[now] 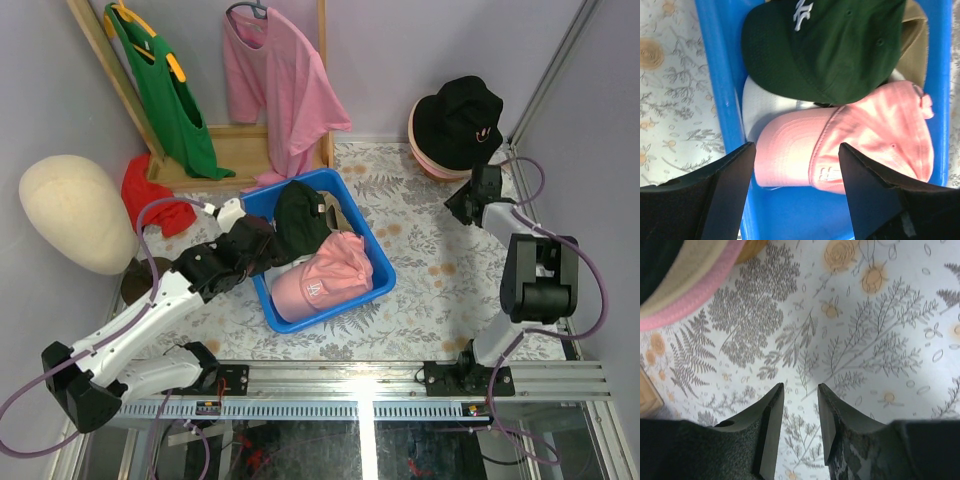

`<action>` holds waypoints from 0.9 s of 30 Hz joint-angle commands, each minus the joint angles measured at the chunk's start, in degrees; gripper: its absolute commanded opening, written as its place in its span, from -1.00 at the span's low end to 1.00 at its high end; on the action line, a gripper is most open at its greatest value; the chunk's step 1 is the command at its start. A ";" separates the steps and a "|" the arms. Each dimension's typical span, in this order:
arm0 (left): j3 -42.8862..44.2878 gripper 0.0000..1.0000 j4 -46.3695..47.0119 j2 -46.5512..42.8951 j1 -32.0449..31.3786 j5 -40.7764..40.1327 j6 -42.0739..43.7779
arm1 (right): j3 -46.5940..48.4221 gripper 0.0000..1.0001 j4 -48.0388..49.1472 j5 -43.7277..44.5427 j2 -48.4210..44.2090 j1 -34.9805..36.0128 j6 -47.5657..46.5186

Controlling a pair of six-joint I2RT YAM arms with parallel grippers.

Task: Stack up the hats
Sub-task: Move the bin to the center of the board.

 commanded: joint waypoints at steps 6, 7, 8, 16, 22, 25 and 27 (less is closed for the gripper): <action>-1.81 0.40 -8.81 0.41 0.28 -0.12 -7.19 | -4.25 -0.18 -0.72 -3.31 -11.90 3.65 -1.79; -2.00 0.40 -9.19 0.31 0.30 -0.13 -7.30 | -4.31 -0.18 -0.90 -3.35 -12.48 4.12 -1.79; -2.33 0.41 -9.55 0.04 0.30 -0.18 -7.44 | -4.35 -0.18 -1.12 -3.50 -13.05 4.56 -1.89; -9.17 0.43 -6.56 -1.72 0.27 1.50 -8.93 | -4.20 -0.18 -2.27 -4.51 -17.41 7.79 -2.00; -13.01 0.32 2.84 -0.24 0.29 4.11 -6.54 | -2.11 -0.17 -5.03 -5.15 -20.57 9.26 -2.71; -13.63 0.07 6.39 0.91 0.19 6.39 -3.91 | -0.94 -0.17 -6.59 -5.16 -22.22 9.53 -3.29; -14.36 -0.19 8.42 0.88 0.18 7.89 -2.32 | 0.03 -0.17 -7.63 -5.10 -23.32 9.56 -3.46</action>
